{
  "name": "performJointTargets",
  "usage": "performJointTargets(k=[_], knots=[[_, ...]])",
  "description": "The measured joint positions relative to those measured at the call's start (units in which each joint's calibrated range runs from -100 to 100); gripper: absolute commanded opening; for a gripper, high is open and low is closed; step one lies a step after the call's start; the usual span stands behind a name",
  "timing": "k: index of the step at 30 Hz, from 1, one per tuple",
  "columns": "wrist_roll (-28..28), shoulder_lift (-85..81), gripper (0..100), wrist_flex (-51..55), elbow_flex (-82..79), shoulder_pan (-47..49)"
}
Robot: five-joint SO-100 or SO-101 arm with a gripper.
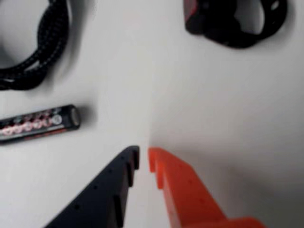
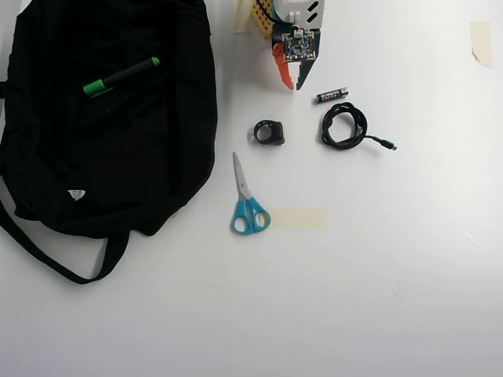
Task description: Put the green marker into the black bag
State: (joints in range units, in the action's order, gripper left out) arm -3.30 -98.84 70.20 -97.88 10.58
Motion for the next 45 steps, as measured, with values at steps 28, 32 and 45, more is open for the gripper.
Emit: performJointTargets(k=[28,32,45], knots=[[-0.05,0.00,2,0.00,0.00,-11.61],[-0.05,0.00,2,0.00,0.00,-8.96],[-0.05,0.00,2,0.00,0.00,-7.35]])
